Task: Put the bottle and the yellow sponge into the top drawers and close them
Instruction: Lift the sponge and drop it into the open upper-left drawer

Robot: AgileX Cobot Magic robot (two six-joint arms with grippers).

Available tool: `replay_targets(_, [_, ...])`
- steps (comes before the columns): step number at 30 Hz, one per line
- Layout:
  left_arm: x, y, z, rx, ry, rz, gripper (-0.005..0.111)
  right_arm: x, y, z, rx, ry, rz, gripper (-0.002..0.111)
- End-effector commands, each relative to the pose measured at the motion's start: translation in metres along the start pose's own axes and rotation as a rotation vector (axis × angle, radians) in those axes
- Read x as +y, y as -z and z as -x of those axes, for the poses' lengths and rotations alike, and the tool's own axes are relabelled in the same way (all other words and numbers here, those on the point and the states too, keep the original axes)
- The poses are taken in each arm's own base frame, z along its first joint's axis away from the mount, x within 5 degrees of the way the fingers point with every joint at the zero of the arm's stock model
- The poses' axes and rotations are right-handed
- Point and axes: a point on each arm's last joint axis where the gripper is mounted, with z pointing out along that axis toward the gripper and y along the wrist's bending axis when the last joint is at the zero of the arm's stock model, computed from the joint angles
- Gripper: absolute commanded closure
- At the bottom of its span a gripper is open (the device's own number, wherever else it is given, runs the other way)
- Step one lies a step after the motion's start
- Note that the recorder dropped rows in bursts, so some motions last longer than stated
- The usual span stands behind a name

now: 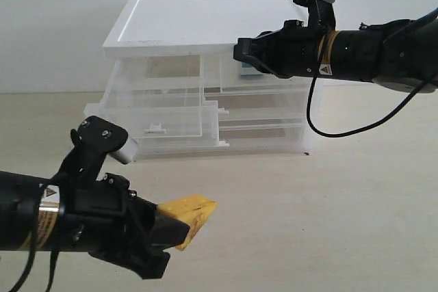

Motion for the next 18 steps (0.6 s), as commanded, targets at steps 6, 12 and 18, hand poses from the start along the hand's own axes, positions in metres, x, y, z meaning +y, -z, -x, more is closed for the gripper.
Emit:
replay_targets(6, [-0.001, 0.063, 0.025, -0.250, 0.005, 0.206, 0.103, -0.003, 0.000, -0.001, 0.003, 0.001, -0.020, 0.108])
replay_targets(12, [0.011, 0.098, 0.053, -0.449, 0.024, 0.434, 0.103, -0.003, 0.000, -0.001, 0.003, 0.001, -0.020, 0.108])
replay_targets(18, [0.021, 0.094, 0.091, -0.484, 0.035, 0.421, 0.103, -0.003, 0.000, -0.001, 0.003, 0.001, -0.020, 0.108])
